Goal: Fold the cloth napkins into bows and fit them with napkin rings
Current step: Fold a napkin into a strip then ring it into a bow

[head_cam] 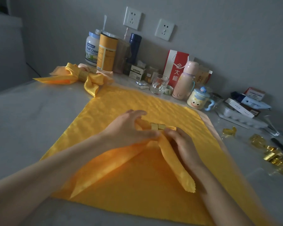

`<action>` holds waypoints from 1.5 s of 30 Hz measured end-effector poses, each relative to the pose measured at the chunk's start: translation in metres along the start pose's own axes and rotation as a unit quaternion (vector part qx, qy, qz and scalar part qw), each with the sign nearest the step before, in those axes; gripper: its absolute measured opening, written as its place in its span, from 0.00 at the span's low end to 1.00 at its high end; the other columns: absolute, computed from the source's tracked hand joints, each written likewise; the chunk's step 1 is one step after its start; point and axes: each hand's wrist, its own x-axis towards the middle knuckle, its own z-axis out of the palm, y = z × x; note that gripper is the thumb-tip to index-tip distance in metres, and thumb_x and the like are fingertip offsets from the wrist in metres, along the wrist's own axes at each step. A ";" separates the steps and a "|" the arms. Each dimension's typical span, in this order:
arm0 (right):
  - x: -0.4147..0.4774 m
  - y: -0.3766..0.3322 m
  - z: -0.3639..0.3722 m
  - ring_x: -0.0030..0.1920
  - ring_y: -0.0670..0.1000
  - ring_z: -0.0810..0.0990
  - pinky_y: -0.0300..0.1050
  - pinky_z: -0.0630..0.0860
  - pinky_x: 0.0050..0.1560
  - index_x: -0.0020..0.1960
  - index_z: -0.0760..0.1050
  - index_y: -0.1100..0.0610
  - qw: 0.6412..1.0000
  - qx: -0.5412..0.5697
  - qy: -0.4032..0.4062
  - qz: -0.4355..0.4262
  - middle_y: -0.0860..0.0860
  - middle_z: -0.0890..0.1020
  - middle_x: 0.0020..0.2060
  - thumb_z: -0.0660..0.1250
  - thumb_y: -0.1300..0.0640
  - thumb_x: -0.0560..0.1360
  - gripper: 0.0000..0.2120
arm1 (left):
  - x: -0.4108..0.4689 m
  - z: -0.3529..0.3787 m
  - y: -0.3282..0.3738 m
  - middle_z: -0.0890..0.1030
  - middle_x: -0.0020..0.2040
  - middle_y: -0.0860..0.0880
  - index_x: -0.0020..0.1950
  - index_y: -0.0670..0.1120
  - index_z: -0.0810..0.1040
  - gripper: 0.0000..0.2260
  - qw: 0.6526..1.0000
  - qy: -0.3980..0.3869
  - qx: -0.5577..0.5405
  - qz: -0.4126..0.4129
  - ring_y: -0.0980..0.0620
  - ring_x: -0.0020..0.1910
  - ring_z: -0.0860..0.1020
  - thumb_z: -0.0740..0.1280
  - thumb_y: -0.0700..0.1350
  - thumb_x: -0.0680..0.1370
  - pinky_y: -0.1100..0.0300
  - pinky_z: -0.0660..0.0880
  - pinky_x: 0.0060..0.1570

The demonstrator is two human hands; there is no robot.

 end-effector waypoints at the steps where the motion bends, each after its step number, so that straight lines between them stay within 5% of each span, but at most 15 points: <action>1: 0.000 0.000 -0.002 0.34 0.49 0.80 0.38 0.75 0.34 0.43 0.77 0.61 0.999 0.032 0.000 0.015 0.53 0.81 0.34 0.67 0.56 0.74 0.08 | 0.001 -0.003 -0.001 0.73 0.59 0.56 0.68 0.53 0.69 0.35 0.994 0.018 -0.099 -0.046 0.57 0.56 0.72 0.67 0.67 0.65 0.63 0.68 0.53; 6: -0.001 0.000 -0.005 0.46 0.59 0.79 0.55 0.75 0.50 0.52 0.78 0.63 0.990 0.134 -0.020 0.043 0.61 0.80 0.44 0.73 0.55 0.67 0.17 | 0.004 -0.005 -0.005 0.78 0.43 0.49 0.51 0.44 0.79 0.16 0.943 0.025 -0.259 -0.206 0.53 0.40 0.74 0.70 0.56 0.73 0.61 0.68 0.38; 12: 0.000 0.004 -0.002 0.50 0.62 0.79 0.59 0.74 0.56 0.56 0.77 0.62 0.989 0.136 -0.027 0.049 0.63 0.81 0.48 0.71 0.56 0.67 0.19 | 0.004 -0.010 -0.003 0.80 0.47 0.47 0.51 0.46 0.80 0.13 0.944 -0.018 -0.242 -0.225 0.50 0.46 0.77 0.67 0.55 0.74 0.60 0.71 0.43; 17: 0.004 0.007 -0.002 0.46 0.57 0.79 0.54 0.74 0.49 0.52 0.78 0.59 0.991 0.122 -0.001 0.052 0.58 0.82 0.43 0.66 0.59 0.66 0.15 | 0.005 -0.009 -0.005 0.78 0.48 0.48 0.49 0.49 0.80 0.07 0.947 0.020 -0.235 -0.216 0.50 0.46 0.74 0.66 0.44 0.73 0.60 0.69 0.41; 27: 0.006 0.003 -0.004 0.39 0.55 0.73 0.48 0.70 0.42 0.43 0.75 0.56 0.990 0.092 0.059 0.087 0.53 0.75 0.34 0.61 0.62 0.59 0.13 | 0.006 -0.007 -0.008 0.80 0.49 0.47 0.51 0.50 0.79 0.12 0.978 0.029 -0.168 -0.117 0.47 0.47 0.78 0.61 0.36 0.75 0.57 0.73 0.41; 33: 0.006 -0.004 -0.012 0.30 0.47 0.74 0.34 0.72 0.28 0.49 0.77 0.57 0.996 -0.060 0.041 0.048 0.52 0.78 0.33 0.62 0.71 0.71 0.13 | 0.006 -0.004 -0.012 0.81 0.50 0.47 0.54 0.50 0.79 0.13 0.982 0.031 -0.150 -0.110 0.48 0.45 0.78 0.61 0.38 0.75 0.59 0.72 0.38; 41: 0.009 0.002 -0.021 0.44 0.45 0.77 0.31 0.71 0.38 0.47 0.78 0.53 0.953 -0.296 0.056 -0.040 0.46 0.80 0.43 0.68 0.63 0.70 0.08 | 0.006 0.000 -0.012 0.79 0.46 0.48 0.57 0.50 0.79 0.14 0.988 0.021 -0.121 -0.092 0.54 0.29 0.70 0.61 0.38 0.76 0.65 0.66 0.24; 45: 0.009 0.012 -0.016 0.47 0.47 0.75 0.25 0.67 0.41 0.49 0.77 0.54 0.911 -0.386 0.044 -0.139 0.48 0.79 0.46 0.67 0.65 0.68 0.12 | 0.000 -0.007 -0.007 0.77 0.56 0.50 0.65 0.51 0.73 0.17 0.996 0.008 -0.025 -0.081 0.52 0.43 0.75 0.61 0.42 0.76 0.62 0.72 0.39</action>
